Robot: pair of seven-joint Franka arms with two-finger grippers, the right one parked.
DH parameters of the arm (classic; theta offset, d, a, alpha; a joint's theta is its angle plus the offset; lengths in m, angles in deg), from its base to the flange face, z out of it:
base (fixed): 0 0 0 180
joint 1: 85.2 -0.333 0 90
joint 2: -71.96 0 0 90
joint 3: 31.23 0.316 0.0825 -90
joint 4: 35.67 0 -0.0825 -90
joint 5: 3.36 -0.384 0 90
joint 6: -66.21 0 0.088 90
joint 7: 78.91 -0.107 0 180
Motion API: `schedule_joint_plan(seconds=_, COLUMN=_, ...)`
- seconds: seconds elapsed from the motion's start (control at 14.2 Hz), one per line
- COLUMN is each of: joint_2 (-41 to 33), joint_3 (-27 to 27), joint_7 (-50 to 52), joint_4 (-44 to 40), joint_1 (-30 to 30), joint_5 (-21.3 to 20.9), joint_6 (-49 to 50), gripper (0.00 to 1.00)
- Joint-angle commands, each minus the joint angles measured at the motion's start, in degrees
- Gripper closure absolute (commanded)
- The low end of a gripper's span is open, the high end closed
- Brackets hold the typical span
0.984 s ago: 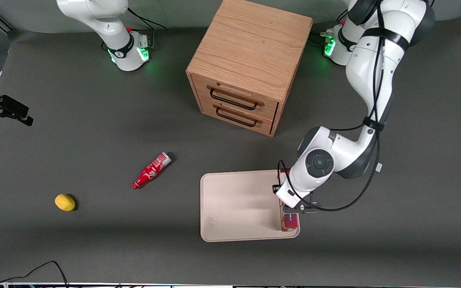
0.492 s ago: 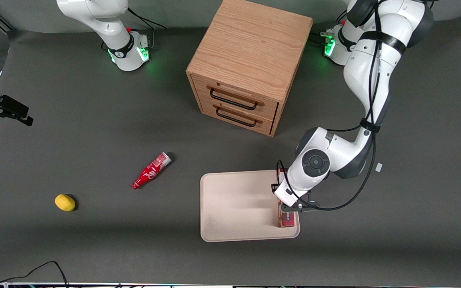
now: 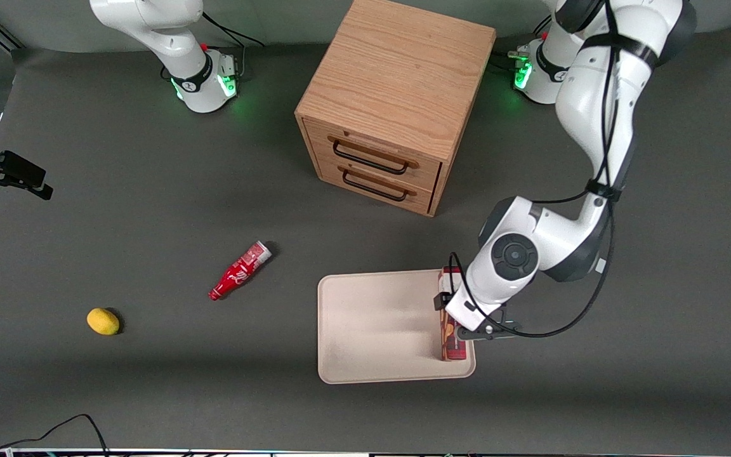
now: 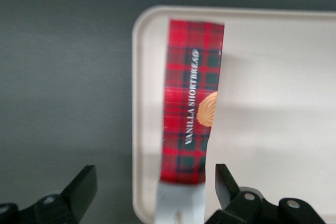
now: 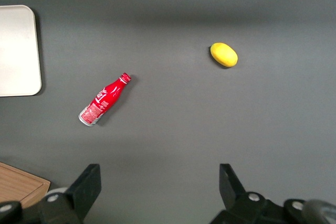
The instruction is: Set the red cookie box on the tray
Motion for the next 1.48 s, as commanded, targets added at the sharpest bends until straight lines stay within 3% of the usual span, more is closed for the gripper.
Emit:
schedule_joint_plan(seconds=0.0, joint_2=-8.8, joint_3=0.5, joint_7=1.5, joint_4=1.5, joint_1=-1.3, joint_5=-0.4, joint_6=7.5, gripper=0.0)
schedule_joint_plan(seconds=0.28, joint_2=-18.9, joint_3=0.6, joint_7=-0.7, joint_4=1.8, joint_1=-7.3, joint_5=0.0, joint_6=18.9, gripper=0.0)
schedule_joint_plan(seconds=0.49, joint_2=-25.9, joint_3=1.7, joint_7=-14.7, joint_4=2.0, joint_1=-12.8, joint_5=3.1, joint_6=29.1, gripper=0.0)
schedule_joint_plan(seconds=0.7, joint_2=-33.6, joint_3=13.7, joint_7=-30.8, joint_4=3.3, joint_1=-12.5, joint_5=10.4, joint_6=37.5, gripper=0.0)
schedule_joint_plan(seconds=0.77, joint_2=-36.7, joint_3=16.6, joint_7=-34.4, joint_4=6.0, joint_1=-12.3, joint_5=10.9, joint_6=39.2, gripper=0.0)
schedule_joint_plan(seconds=1.05, joint_2=-51.4, joint_3=19.8, joint_7=-35.3, joint_4=22.0, joint_1=-10.6, joint_5=11.2, joint_6=37.0, gripper=0.0)
schedule_joint_plan(seconds=1.41, joint_2=-52.8, joint_3=21.9, joint_7=-34.0, joint_4=22.0, joint_1=-6.5, joint_5=11.0, joint_6=38.0, gripper=0.0)
